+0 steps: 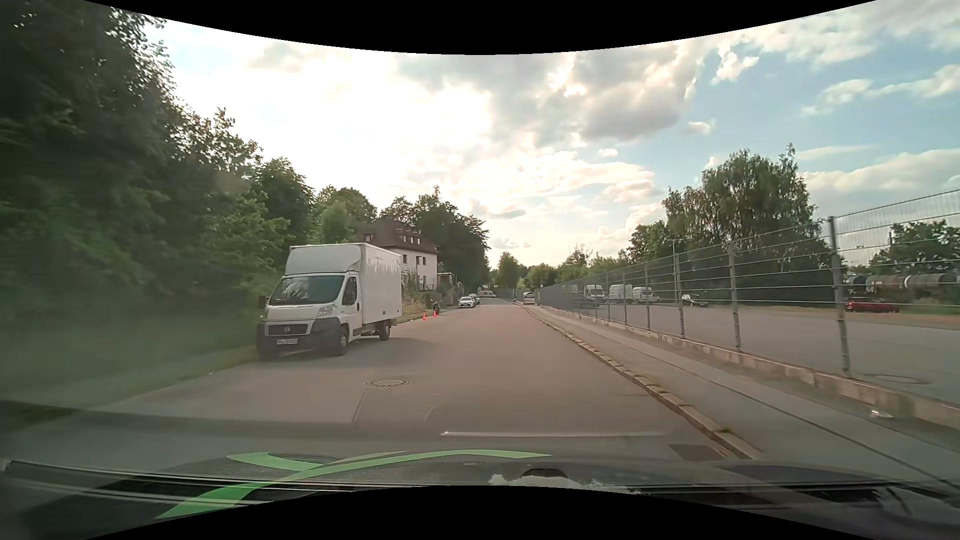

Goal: Follow the waypoints while adhering to traffic rules and regulations

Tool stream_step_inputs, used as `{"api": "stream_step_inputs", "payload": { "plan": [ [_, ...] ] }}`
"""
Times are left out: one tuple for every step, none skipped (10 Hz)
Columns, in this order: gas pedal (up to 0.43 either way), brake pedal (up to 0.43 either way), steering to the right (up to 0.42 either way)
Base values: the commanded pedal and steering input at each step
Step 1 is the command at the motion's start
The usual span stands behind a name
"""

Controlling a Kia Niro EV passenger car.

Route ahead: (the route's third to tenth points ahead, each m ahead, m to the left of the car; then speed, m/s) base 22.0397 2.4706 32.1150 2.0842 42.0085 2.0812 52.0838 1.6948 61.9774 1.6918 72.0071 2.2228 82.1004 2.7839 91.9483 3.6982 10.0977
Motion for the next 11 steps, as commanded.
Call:
{"api": "stream_step_inputs", "payload": {
  "plan": [
    [0.118,0.000,-0.003],
    [0.110,0.000,-0.003],
    [0.110,0.000,-0.003],
    [0.110,0.000,-0.003],
    [0.110,0.000,-0.003],
    [0.110,0.000,-0.003],
    [0.098,0.000,-0.002],
    [0.098,0.000,-0.003],
    [0.098,0.000,-0.003],
    [0.110,0.000,-0.002],
    [0.130,0.000,-0.002]
  ]
}}
